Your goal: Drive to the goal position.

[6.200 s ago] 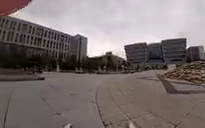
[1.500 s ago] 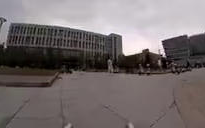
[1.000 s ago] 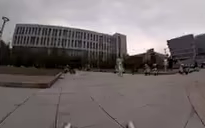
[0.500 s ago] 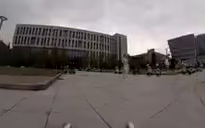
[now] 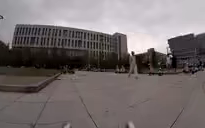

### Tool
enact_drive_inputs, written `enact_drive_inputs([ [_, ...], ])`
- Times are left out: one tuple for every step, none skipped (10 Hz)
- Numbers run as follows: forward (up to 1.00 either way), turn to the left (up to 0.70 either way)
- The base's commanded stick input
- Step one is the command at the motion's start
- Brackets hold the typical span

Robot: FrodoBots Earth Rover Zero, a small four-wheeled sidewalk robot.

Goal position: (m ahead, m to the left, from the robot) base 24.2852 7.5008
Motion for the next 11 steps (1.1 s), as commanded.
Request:
enact_drive_inputs([
  [0.70, 0.00],
  [0.70, 0.00],
  [0.70, 0.00],
  [0.70, 0.00],
  [0.70, 0.00],
  [0.70, 0.00],
  [0.70, 0.00],
  [0.70, 0.00],
  [0.70, 0.00],
  [0.70, 0.00],
  [0.70, 0.00],
])
